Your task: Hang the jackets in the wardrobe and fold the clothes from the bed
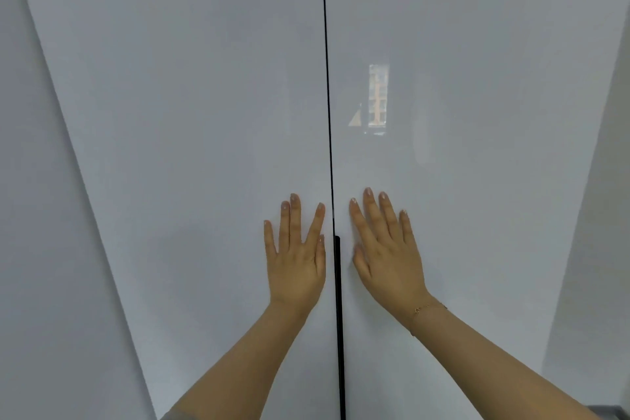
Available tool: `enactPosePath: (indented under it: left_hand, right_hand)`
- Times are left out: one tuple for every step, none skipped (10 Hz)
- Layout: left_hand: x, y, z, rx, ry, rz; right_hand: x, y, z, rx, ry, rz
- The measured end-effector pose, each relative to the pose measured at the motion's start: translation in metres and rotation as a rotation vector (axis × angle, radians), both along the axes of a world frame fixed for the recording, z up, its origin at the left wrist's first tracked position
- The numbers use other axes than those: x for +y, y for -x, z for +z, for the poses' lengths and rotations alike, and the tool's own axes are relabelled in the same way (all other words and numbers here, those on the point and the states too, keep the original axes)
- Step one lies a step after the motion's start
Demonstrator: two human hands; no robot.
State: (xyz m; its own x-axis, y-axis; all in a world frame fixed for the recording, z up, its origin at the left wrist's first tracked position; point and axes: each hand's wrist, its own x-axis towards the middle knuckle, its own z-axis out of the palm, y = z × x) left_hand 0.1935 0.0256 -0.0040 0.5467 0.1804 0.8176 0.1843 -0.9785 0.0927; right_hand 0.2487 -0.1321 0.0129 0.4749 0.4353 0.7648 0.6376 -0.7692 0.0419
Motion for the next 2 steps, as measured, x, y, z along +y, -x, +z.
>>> enactPosePath:
  left_hand:
    - [0.007, 0.021, 0.014, 0.033, -0.110, 0.024]
    - [0.005, 0.038, 0.036, 0.037, -0.086, -0.017]
  right_hand:
    - [-0.014, 0.023, 0.025, 0.158, 0.016, 0.097]
    - [-0.036, 0.057, 0.064, 0.415, -0.276, 0.289]
